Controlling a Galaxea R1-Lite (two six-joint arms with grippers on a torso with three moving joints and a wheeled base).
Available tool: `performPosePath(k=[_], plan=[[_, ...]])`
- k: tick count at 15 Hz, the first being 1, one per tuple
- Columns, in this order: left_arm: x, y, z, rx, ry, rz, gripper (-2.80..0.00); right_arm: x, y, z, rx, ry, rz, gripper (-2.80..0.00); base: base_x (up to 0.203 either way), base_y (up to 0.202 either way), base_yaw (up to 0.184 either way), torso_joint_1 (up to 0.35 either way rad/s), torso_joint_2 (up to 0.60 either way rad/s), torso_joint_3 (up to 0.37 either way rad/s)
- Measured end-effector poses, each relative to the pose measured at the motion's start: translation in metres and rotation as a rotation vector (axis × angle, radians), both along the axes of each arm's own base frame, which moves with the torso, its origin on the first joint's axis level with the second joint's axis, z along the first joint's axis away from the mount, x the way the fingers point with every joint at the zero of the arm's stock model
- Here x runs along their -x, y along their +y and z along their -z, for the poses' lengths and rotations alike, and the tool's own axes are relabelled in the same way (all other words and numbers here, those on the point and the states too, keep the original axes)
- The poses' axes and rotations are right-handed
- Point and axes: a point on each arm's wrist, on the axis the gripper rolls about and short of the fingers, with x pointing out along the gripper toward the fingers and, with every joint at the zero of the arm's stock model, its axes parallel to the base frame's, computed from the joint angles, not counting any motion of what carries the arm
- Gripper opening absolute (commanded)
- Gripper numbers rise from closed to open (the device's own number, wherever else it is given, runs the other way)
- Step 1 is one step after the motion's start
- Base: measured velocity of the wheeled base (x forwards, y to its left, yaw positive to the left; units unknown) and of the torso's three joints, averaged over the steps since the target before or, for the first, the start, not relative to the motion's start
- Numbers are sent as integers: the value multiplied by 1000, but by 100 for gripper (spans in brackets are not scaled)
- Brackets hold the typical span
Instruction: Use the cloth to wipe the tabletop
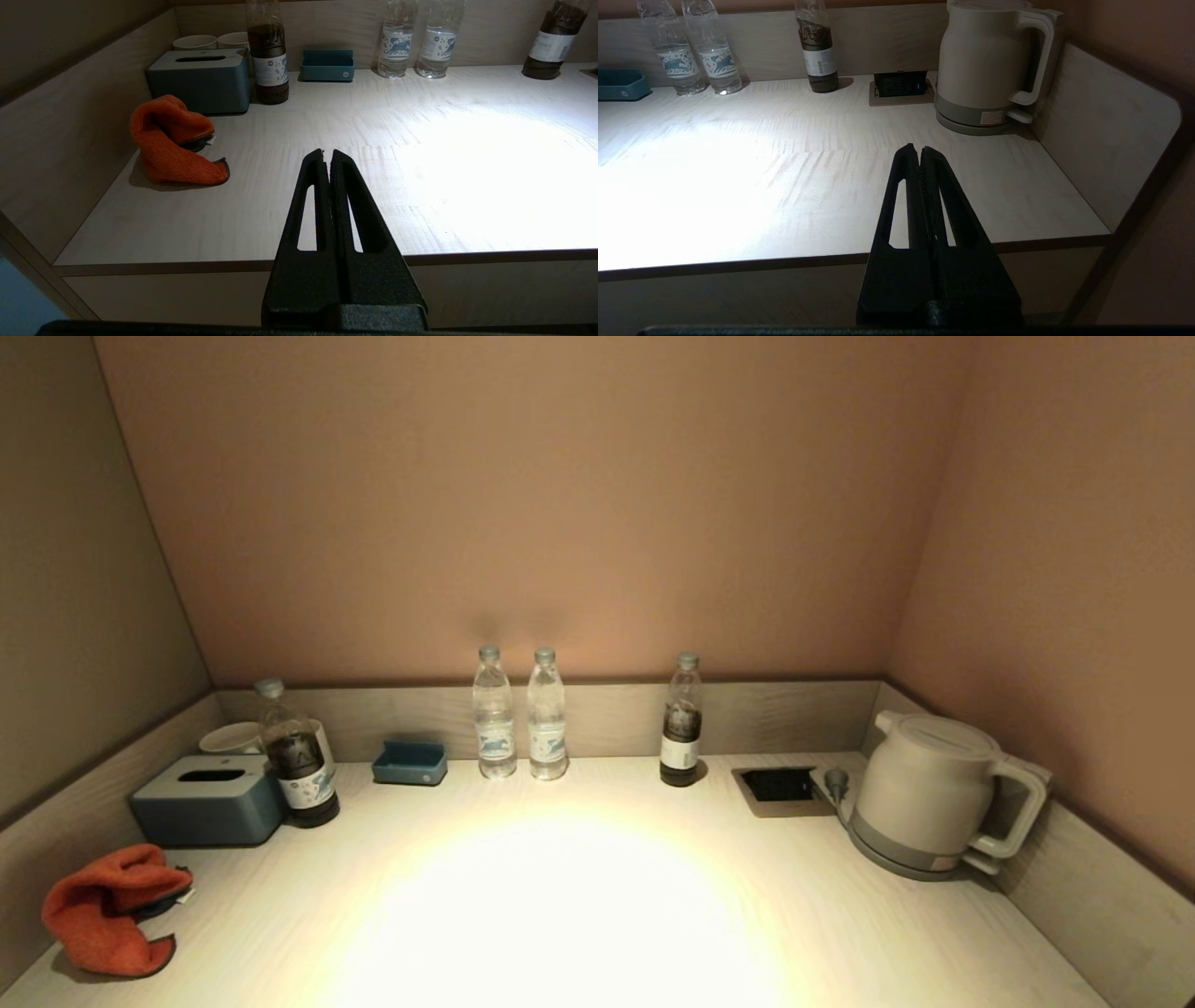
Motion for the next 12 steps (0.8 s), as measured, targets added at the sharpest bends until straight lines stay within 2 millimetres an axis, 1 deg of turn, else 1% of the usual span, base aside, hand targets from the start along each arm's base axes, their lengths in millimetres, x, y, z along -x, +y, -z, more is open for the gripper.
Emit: performPosePath(k=[12], plan=[[0,0,0,0,0,0,-280,0,0,0,7,-1,-1,-280,0,0,0,0,0,0]])
